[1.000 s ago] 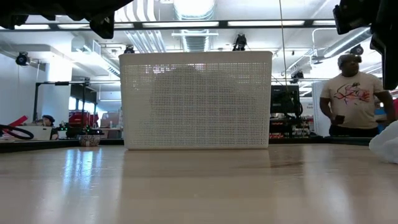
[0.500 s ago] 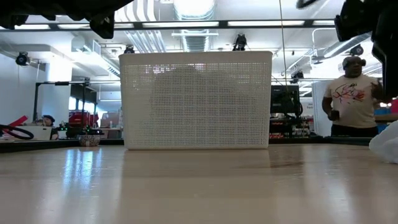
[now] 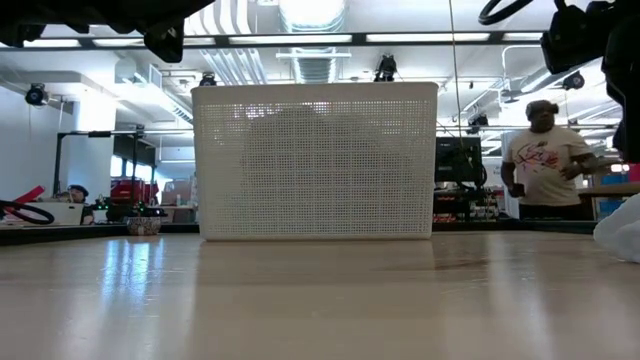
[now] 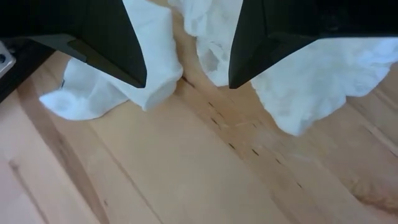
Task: Sort clothes
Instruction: Put the white sock into the laundry organizer
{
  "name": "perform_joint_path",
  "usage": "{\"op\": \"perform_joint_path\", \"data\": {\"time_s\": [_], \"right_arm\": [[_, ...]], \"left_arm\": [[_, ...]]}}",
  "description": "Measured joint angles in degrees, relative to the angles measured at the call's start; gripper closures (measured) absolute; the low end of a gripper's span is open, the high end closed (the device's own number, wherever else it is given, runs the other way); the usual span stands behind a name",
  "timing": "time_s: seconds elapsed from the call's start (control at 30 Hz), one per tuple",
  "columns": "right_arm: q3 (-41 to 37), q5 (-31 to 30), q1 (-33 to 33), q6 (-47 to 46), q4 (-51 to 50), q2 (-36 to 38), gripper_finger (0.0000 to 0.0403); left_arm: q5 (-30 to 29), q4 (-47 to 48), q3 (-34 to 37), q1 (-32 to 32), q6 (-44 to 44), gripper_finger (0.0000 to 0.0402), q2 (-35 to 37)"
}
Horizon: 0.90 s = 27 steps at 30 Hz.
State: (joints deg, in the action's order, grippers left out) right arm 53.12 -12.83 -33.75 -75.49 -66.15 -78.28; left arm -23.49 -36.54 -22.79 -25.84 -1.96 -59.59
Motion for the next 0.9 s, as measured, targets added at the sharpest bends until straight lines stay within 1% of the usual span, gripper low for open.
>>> {"op": "perform_joint_path", "data": {"time_s": [0.07, 0.3, 0.63, 0.8, 0.9], "right_arm": [[0.0, 0.9, 0.0, -0.7, 0.1, 0.0, 0.0187], [0.0, 1.0, 0.0, -0.7, 0.1, 0.0, 0.0187], [-0.1, 0.9, -1.6, -4.5, 1.1, 0.0, 0.0185], [-1.8, 0.8, -2.8, -6.9, 1.6, -0.8, 0.0185], [-4.2, 1.3, -3.0, -7.5, 4.7, -1.3, 0.0185]], "left_arm": [[0.0, 0.7, 0.0, 0.0, 0.0, 0.0402, 0.0], [0.0, 1.1, 0.0, 0.0, -0.4, 0.0402, 0.0], [-0.1, 1.4, 0.0, 0.0, -0.5, 0.0402, 0.0], [-0.1, 1.6, 0.0, 0.0, -0.5, 0.0402, 0.0], [-0.1, 1.6, 0.0, 0.0, -0.5, 0.0402, 0.0]]}}
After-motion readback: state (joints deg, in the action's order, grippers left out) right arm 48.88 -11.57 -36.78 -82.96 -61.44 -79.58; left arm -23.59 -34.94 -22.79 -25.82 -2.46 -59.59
